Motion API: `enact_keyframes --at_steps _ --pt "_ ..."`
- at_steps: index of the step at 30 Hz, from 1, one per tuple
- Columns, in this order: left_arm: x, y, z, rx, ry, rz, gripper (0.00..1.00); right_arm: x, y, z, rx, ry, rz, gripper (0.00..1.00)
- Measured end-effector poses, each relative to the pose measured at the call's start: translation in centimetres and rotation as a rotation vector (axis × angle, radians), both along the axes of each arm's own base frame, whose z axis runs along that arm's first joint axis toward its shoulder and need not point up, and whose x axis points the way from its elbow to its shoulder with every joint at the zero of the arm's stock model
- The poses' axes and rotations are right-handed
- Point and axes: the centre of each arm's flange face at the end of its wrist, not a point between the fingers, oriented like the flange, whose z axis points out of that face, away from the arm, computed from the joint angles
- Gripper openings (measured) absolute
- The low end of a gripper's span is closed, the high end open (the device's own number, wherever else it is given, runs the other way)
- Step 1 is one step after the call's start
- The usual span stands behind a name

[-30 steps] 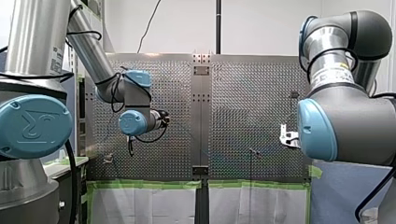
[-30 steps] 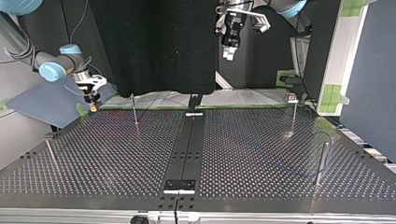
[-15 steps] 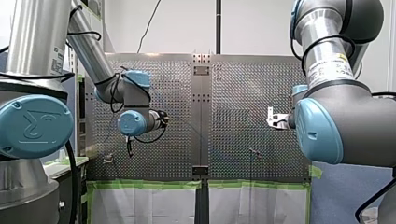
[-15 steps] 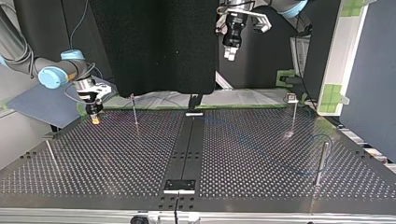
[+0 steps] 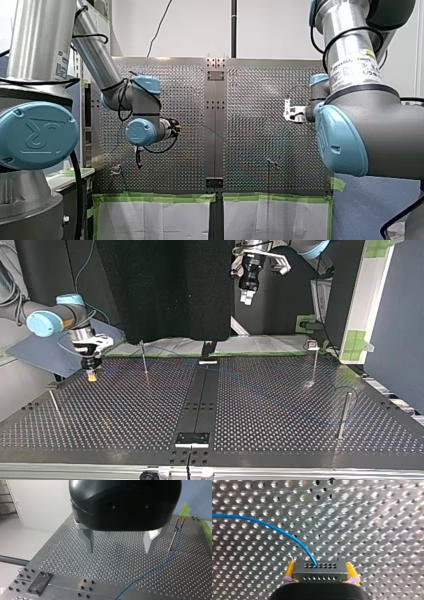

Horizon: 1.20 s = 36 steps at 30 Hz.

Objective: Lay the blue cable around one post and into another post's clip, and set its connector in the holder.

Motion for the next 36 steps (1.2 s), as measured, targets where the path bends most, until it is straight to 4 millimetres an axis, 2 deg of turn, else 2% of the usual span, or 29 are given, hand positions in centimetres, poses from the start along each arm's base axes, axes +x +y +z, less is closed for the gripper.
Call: enact_keyframes --at_steps 10,16,36 --pt "0.0 0.1 0.0 0.002 0.001 0.002 1.00 0.1 0.4 1.7 -0.012 -0.001 -0.001 0.00" --pt "0.1 0.1 0.0 0.001 0.000 0.002 1.00 0.1 0.7 3.5 -0.033 -0.010 -0.002 0.00" --pt "0.2 0.2 -0.1 0.004 0.005 0.007 1.00 -1.2 1.4 8.4 -0.082 -0.035 -0.019 0.00"
